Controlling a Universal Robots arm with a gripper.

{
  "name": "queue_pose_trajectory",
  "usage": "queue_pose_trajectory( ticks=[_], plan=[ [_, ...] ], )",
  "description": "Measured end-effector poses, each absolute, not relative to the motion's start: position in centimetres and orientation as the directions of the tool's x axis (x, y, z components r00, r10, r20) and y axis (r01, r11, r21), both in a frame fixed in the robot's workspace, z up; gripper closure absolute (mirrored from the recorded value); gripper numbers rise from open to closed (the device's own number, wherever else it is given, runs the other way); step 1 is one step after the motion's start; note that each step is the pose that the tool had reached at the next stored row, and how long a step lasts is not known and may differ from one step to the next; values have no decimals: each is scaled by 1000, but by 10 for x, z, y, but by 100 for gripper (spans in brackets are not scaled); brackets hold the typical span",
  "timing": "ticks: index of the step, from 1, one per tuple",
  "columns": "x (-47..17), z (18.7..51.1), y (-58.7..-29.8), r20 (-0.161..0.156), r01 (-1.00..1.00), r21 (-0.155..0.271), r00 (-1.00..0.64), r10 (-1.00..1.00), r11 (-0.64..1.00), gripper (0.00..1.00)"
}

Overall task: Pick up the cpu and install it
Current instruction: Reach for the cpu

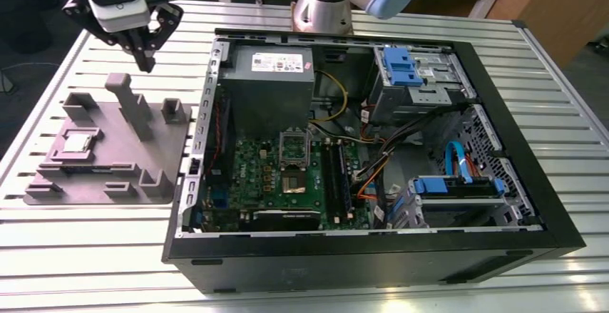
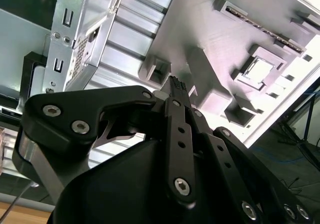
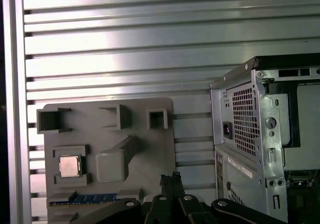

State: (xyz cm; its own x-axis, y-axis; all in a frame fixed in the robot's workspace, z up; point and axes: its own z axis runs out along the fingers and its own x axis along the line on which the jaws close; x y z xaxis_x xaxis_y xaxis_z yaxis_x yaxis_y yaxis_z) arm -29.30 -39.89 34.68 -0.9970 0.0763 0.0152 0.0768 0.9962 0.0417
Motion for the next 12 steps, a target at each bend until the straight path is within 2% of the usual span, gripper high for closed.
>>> queue_pose_trajectory(
  ticks=[12],
  plan=[
    [-304,345,-399,17,77,42,-997,76,996,90]
  ],
)
